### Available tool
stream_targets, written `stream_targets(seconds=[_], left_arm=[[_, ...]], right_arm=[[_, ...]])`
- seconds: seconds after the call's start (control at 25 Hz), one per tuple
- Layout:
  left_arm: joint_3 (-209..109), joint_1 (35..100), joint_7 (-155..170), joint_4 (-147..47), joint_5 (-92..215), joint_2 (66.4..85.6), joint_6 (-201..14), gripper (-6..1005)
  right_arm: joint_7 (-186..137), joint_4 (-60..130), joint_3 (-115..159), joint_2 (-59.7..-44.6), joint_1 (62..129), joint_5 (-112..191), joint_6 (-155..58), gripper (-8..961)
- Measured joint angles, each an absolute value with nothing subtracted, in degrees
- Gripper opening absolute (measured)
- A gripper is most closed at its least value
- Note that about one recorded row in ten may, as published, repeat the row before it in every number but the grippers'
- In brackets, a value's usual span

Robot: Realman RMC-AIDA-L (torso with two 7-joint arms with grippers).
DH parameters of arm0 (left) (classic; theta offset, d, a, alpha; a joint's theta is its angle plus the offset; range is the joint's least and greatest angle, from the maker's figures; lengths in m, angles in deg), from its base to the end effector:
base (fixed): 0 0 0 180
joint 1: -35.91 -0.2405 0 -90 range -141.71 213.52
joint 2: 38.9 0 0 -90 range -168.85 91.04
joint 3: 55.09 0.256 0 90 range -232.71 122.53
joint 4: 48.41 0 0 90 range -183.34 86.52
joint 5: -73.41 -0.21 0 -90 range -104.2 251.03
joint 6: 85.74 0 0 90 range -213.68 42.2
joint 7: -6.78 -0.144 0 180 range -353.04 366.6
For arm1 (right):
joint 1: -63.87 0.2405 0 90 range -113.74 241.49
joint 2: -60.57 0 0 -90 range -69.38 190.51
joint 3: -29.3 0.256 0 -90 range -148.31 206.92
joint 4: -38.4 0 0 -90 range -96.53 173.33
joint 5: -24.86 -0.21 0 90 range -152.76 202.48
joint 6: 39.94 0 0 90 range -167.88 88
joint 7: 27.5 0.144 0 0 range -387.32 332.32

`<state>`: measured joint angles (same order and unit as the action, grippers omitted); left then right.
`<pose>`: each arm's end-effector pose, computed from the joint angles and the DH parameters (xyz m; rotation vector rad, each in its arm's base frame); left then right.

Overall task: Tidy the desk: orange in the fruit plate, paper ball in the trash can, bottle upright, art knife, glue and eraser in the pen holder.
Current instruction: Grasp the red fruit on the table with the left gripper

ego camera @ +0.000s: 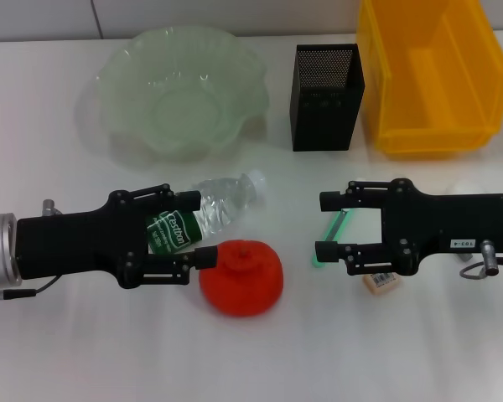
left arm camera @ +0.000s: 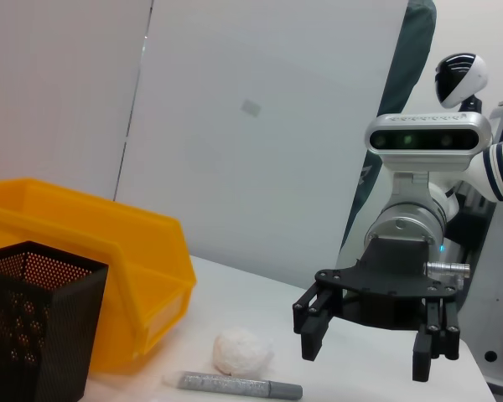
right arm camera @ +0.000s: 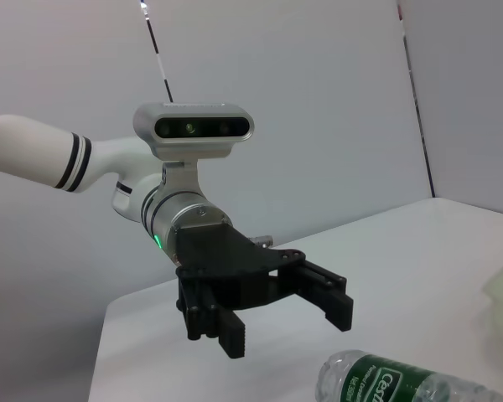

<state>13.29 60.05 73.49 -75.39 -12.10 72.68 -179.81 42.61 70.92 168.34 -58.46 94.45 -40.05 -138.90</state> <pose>-0.2719 0.2822 -0.0066 -2.8556 -0.4771 -0.9234 0.2505 0.2991 -0.0171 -2.9153 0.4433 0.8415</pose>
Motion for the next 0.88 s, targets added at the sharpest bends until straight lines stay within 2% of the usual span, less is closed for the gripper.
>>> stream_targets(seconds=[0.32, 0.52, 0.88], left_arm=[[13.92, 60.74, 72.95, -75.61, -12.58, 73.48, -178.74, 801], [13.49, 61.65, 72.83, -77.02, -18.45, 75.81, -174.62, 790], [13.90, 62.36, 72.84, -78.11, -21.82, 77.29, -168.91, 772]], right_arm=[[42.64, 71.04, 168.34, -58.39, 94.18, -40.01, -138.89, 737], [42.66, 71.19, 168.35, -58.33, 94.13, -40.00, -138.90, 737], [42.79, 71.98, 168.35, -58.10, 94.41, -40.00, -138.90, 737]])
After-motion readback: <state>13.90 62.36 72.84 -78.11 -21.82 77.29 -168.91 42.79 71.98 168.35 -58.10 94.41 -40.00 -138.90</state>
